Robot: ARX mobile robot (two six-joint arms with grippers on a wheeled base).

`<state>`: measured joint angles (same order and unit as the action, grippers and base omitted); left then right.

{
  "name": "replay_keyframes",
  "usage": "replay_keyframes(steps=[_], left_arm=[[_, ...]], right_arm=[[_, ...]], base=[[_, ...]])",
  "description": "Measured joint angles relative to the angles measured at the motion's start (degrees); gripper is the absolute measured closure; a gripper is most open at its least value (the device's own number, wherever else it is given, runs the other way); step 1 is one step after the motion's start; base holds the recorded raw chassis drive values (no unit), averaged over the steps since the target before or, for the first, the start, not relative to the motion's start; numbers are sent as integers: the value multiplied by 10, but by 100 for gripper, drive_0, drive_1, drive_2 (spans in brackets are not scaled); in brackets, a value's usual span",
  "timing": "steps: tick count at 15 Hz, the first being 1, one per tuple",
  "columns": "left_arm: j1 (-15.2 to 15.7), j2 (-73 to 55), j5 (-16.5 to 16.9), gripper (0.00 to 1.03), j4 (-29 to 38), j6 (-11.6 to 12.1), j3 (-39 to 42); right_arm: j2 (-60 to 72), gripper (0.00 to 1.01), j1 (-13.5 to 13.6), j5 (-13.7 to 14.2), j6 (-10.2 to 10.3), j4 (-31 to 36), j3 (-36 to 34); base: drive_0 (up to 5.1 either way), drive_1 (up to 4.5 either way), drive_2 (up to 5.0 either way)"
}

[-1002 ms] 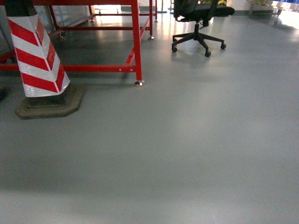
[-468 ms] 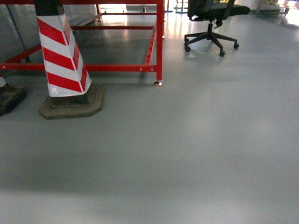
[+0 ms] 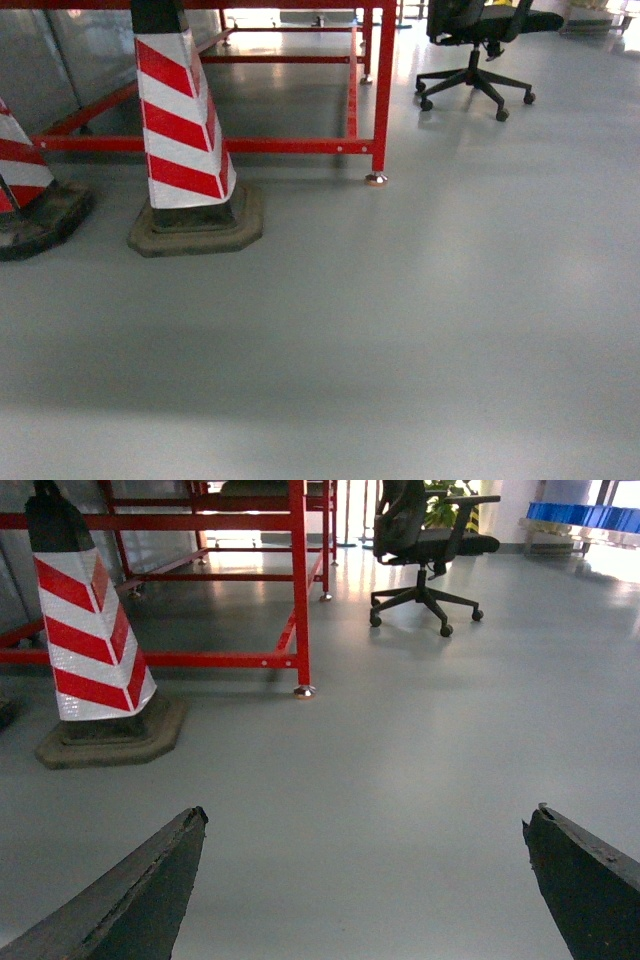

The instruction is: Pick capacitor and pack into box

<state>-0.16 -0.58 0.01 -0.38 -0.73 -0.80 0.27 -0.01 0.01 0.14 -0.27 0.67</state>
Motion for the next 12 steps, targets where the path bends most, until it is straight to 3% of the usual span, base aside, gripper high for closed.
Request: replay_keyframes(steps=[12], left_arm=[[0,0,0,59,1,0,0]], right_arm=[[0,3,0,0,0,-1,0]], base=[[-504,241,241]])
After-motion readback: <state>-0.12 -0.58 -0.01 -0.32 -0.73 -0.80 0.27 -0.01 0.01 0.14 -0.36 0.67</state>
